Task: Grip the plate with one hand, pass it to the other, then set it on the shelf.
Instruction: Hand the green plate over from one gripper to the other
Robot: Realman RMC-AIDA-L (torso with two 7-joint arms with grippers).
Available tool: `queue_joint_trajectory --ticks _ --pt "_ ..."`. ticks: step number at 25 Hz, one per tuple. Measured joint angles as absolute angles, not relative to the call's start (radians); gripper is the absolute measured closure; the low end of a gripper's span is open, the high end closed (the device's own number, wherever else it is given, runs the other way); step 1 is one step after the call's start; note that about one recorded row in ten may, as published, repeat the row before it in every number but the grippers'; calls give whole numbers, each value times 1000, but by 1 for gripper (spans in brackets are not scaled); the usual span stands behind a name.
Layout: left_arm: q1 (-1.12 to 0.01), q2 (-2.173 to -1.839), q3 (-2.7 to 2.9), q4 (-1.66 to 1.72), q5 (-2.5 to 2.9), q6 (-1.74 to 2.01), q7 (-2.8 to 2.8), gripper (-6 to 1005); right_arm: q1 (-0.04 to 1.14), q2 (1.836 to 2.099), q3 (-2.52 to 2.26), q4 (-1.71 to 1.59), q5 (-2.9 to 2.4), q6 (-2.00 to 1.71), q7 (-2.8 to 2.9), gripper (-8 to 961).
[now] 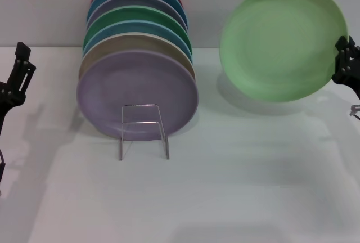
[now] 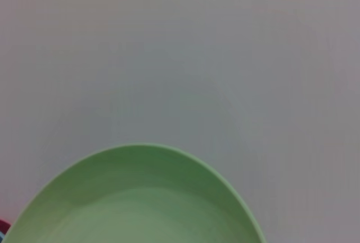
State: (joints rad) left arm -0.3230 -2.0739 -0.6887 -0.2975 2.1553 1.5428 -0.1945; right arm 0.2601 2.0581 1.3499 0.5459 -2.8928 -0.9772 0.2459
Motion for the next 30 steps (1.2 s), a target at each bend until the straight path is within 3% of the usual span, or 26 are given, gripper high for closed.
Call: queue_joint_trajectory --ticks 8,19,30 --pt "-323 -2076 -677 -298 2157 1545 -195 129 326 2042 1341 375 -2895 -1101 357 931" --pt "-311 -2074 -604 -309 2157 1607 -195 129 358 2045 1342 214 -2895 -1280 383 931" --pt "-266 -2074 -434 -313 2157 1740 -191 128 334 2073 1333 94 -2901 -1489 352 930"
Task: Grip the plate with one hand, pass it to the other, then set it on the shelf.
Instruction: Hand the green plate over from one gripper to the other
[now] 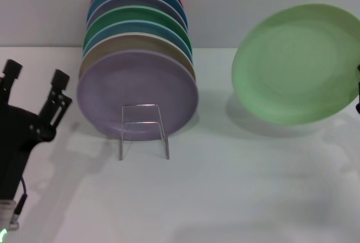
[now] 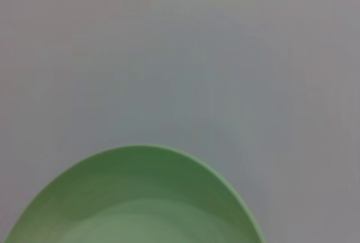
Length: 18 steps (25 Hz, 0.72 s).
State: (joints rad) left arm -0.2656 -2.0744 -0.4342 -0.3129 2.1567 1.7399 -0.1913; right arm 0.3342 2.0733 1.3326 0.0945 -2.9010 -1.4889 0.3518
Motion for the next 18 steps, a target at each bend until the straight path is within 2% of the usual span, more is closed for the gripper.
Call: queue_joint_trajectory --ticks 9,18 --pt "-239 -2077 -306 -336 2157 1752 -182 128 267 2090 1261 104 -2910 -1561 330 931" --pt "-238 -2077 -208 -376 2156 1691 -91 128 78 2092 994 367 -2788 -1509 172 931"
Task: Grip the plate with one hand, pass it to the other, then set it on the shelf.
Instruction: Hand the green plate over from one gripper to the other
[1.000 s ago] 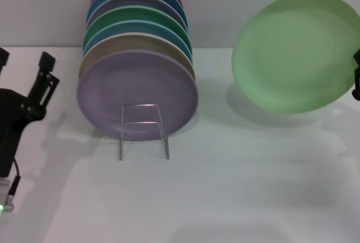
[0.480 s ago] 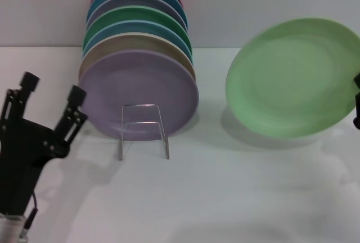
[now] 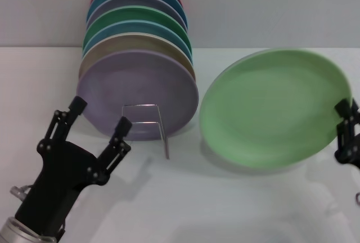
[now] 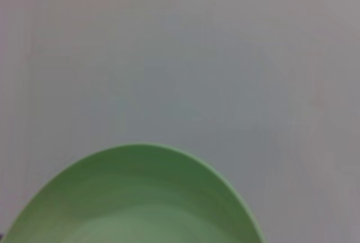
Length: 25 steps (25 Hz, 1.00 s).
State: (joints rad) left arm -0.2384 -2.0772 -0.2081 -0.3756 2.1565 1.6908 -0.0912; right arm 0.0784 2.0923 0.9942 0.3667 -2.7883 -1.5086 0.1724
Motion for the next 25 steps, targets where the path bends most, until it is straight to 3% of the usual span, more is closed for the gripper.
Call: queue_joint_trajectory --ticks 11,25 --pt "-215 -2071 -168 -371 2157 1659 -89 129 16 2092 420 573 -2182 -1525 -317 930" --pt "-239 -2077 -164 -412 2158 1563 30 129 -4 2092 215 634 -1975 -1685 -570 930"
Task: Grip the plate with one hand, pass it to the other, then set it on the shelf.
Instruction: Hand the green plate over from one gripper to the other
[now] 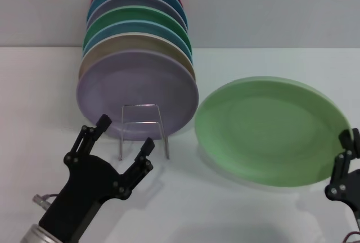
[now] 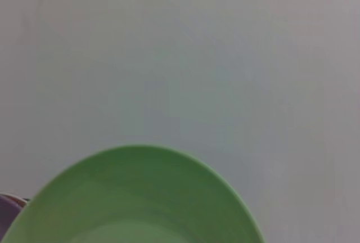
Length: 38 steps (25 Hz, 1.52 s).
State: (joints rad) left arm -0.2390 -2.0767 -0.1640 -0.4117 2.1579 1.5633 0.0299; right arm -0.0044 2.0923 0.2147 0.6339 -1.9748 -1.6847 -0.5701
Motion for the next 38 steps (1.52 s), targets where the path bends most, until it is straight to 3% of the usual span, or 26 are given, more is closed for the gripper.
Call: queue_joint_trajectory --ticks 8,23,38 --pt "-266 -2078 -140 -418 2160 1526 31 129 -38 2092 184 660 -1931 -1723 -628 931" --pt "-295 -2075 -148 -431 2173 1444 31 128 57 2092 103 670 -1868 -1670 -631 932" --pt "-312 -2071 -175 -472 2166 1351 31 129 71 2092 96 685 -1868 -1637 -636 930"
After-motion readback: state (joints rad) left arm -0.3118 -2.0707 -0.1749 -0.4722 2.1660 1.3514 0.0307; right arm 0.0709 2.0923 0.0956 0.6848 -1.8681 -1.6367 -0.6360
